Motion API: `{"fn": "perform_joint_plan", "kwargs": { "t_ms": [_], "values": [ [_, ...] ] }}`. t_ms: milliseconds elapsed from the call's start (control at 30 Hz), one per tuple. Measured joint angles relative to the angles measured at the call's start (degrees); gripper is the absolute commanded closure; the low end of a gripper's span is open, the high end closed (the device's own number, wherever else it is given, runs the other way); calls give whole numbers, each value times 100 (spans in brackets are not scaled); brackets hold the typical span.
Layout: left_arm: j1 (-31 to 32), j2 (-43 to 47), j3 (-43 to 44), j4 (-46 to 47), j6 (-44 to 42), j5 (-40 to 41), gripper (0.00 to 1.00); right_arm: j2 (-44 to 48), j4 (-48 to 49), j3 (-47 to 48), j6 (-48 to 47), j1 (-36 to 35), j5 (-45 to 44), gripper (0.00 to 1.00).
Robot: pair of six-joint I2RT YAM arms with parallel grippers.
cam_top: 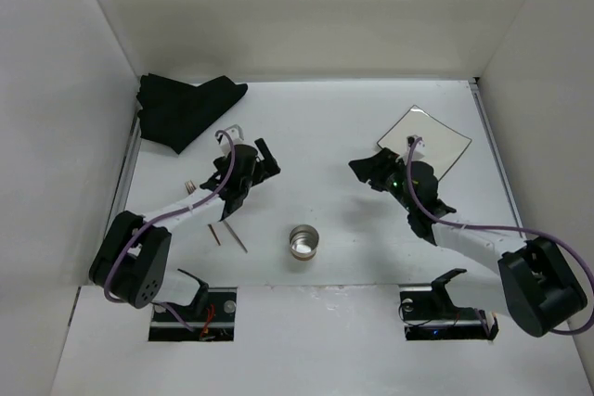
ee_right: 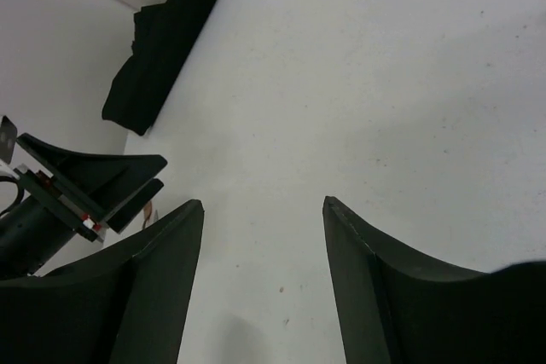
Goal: Set the dinner table for one person
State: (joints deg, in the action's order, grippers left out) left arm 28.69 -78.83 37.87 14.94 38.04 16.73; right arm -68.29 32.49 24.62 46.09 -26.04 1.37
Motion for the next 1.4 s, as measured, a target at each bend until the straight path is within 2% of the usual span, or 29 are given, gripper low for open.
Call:
{"fn": "perform_joint_plan", "kwargs": {
  "t_ms": [100,267,367,567,667,800,833,900,933,967,1033,1133,1267,1400],
  "values": [
    [-131,-7,0,-24,-2,-17,0,-48,55,0,37,15,81,51],
    [-468,13,0,24,-28,28,0,-203,81,0,87,22,219,89],
    [-702,96,0,63,-98,149,0,-321,87,2,149,22,319,99],
    [-1279,267,2,160,-221,949,0,-343,92,2,160,22,382,96],
    [-1685,295,2,317,-225,1220,0,-343,92,2,162,22,382,90],
    [-2168,229,42,640,-221,1399,0,-420,98,7,199,22,428,78],
    [-2260,153,90,745,-221,1429,4,-457,94,7,219,22,457,74],
    [-2446,-94,234,968,-168,1436,43,-520,96,7,227,22,487,68],
    [-2533,-240,326,1034,-138,1429,54,-551,98,9,227,22,494,68],
    [-2667,-431,450,1099,-111,1403,55,-592,101,11,223,22,511,67],
    [-2914,-761,662,1163,-59,1362,52,-704,96,42,236,22,560,65],
    [-3318,-1255,1025,1174,74,1331,41,-833,94,98,236,22,643,64],
    [-3812,-1978,1648,1182,181,1016,37,-909,94,173,238,22,743,63],
    [-4157,-2667,2190,1150,293,535,39,-920,98,214,232,9,811,63]
  ]
}}
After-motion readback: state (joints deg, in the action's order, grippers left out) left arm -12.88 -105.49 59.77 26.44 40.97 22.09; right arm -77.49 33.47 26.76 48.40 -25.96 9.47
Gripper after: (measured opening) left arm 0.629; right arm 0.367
